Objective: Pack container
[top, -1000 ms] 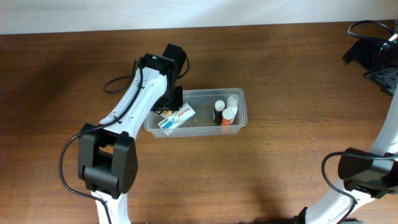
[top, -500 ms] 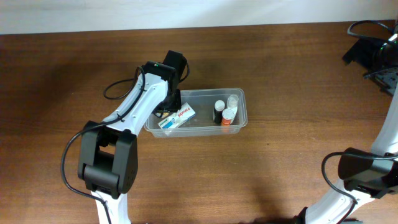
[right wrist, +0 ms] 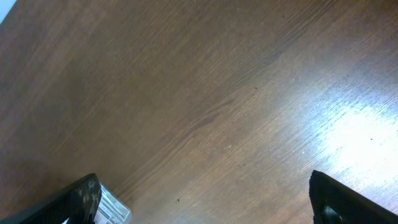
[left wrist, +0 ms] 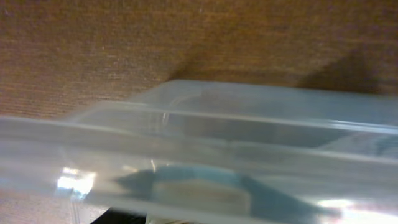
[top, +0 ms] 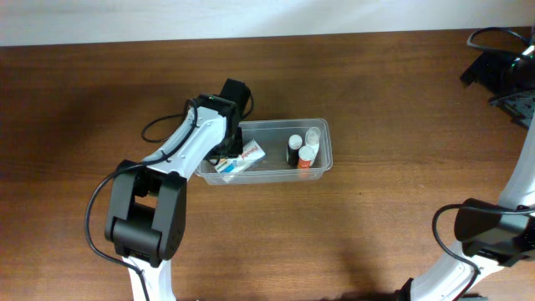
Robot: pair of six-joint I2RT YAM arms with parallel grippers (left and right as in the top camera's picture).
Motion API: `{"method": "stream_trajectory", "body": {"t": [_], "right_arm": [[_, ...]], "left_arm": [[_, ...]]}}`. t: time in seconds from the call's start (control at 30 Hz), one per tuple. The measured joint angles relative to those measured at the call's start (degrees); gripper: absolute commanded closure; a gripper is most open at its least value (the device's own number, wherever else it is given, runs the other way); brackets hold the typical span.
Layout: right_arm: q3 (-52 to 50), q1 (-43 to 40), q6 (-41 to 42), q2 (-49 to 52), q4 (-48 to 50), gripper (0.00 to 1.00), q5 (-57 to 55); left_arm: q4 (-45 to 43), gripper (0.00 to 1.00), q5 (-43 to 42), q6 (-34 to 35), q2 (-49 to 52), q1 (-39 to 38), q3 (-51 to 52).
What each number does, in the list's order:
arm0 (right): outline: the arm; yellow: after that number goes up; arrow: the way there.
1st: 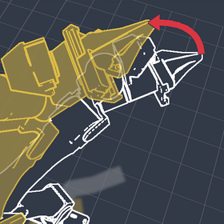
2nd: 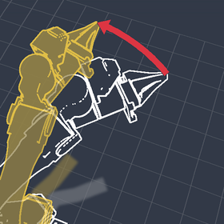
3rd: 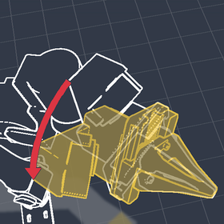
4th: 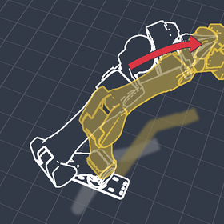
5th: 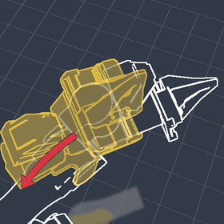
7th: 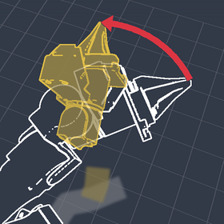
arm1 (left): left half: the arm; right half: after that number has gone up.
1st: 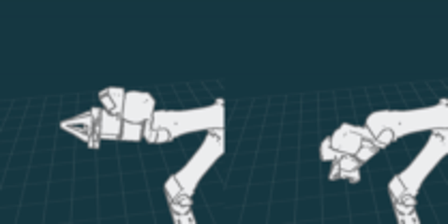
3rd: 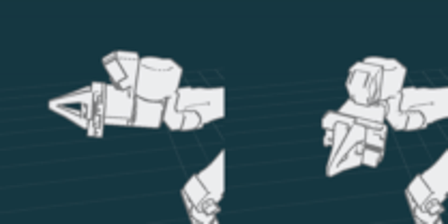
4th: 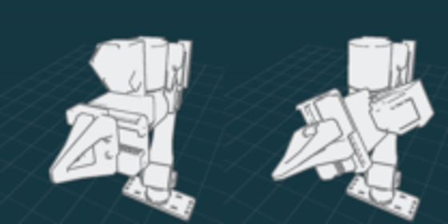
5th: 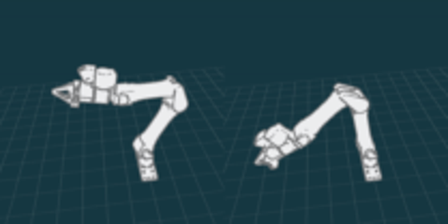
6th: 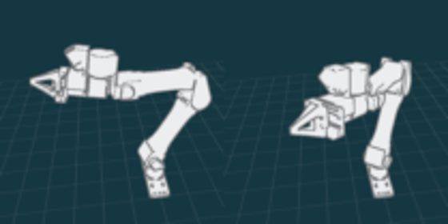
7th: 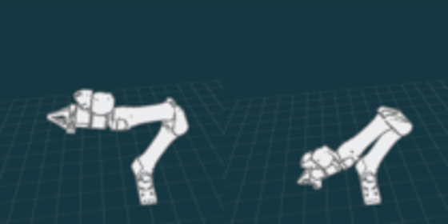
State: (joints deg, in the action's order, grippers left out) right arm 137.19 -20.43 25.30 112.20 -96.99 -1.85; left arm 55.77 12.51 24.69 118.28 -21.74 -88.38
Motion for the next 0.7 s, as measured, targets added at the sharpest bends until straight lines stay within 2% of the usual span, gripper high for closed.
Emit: {"method": "stream_trajectory", "body": {"t": [0.7], "right_arm": [[0.0, 0.0, 0.0, 0.0, 0.0, 0.02, 0.0]], "left_arm": [[-4.9, 0.64, -3.1, -0.8, 0.0, 0.0, 0.1]]}}
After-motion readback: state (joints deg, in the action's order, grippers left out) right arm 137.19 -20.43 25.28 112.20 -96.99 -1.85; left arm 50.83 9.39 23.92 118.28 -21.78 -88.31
